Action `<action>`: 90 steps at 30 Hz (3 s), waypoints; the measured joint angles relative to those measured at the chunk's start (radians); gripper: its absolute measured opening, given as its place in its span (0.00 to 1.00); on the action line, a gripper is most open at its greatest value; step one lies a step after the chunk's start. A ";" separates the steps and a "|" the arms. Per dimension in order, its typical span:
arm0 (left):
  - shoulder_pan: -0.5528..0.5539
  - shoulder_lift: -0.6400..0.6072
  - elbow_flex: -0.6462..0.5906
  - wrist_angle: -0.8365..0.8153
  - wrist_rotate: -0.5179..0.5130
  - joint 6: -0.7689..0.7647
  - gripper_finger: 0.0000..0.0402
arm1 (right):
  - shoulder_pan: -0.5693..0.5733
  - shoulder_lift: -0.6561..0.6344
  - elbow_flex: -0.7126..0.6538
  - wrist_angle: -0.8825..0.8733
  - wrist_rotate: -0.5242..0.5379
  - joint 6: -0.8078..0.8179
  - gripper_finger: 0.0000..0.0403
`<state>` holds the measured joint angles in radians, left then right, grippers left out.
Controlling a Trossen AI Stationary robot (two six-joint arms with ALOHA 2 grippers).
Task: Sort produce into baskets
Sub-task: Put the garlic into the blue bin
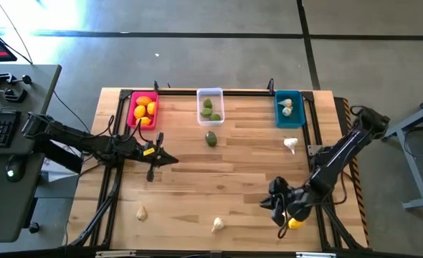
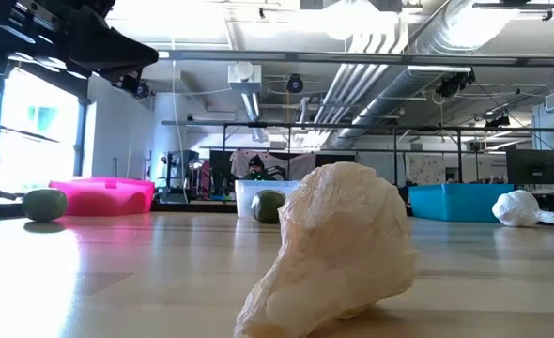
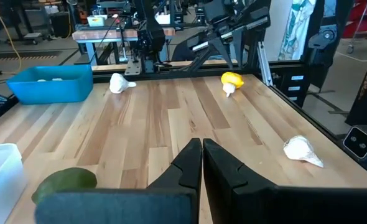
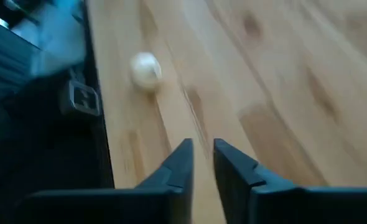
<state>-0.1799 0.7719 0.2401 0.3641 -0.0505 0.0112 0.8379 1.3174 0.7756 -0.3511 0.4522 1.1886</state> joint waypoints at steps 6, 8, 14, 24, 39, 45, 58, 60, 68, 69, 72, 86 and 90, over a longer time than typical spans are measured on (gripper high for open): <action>0.000 0.000 0.000 0.000 0.000 -0.010 0.00 | 0.027 0.064 0.168 -0.361 -0.119 0.162 0.31; 0.000 0.000 0.000 0.000 0.000 -0.017 0.00 | 0.028 0.104 0.231 -0.464 -0.157 0.173 0.34; 0.000 0.000 0.000 -0.001 -0.006 -0.025 0.00 | 0.027 0.274 0.357 -0.662 -0.322 0.161 0.37; 0.000 0.019 0.000 -0.008 -0.013 -0.044 0.00 | 0.027 0.504 0.408 -0.683 -0.508 0.111 0.54; 0.001 0.075 0.001 0.001 -0.051 -0.070 0.00 | 0.025 0.558 0.406 -0.658 -0.548 0.037 0.47; 0.001 0.076 0.001 -0.001 -0.076 -0.069 0.00 | -0.002 0.556 0.408 -0.618 -0.603 0.020 0.21; 0.001 0.079 0.002 0.111 -0.094 -0.043 0.00 | -0.201 0.390 0.456 -0.555 -0.239 -0.347 0.13; 0.000 0.079 0.002 0.111 -0.094 -0.033 0.00 | -0.268 0.357 0.432 -0.558 -0.185 -0.421 0.13; 0.000 0.079 0.002 0.102 -0.094 -0.059 0.00 | -0.643 0.225 0.337 -0.575 0.008 -0.621 0.13; 0.000 0.079 0.002 0.102 -0.094 -0.056 0.00 | -0.695 0.214 0.335 -0.576 0.030 -0.633 0.13; 0.000 0.079 0.002 0.105 -0.094 -0.052 0.00 | -0.848 0.187 0.334 -0.596 0.078 -0.669 0.13; 0.003 0.079 0.002 0.105 -0.155 -0.026 0.00 | -1.392 0.113 0.296 -0.730 0.058 -0.807 0.14; 0.003 0.079 0.002 0.104 -0.155 -0.026 0.00 | -1.486 0.114 0.173 -0.649 -0.001 -0.829 0.14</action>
<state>-0.1772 0.8513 0.2417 0.4685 -0.2055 -0.0151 -0.6483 1.4311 0.9486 -1.0004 0.4509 0.3600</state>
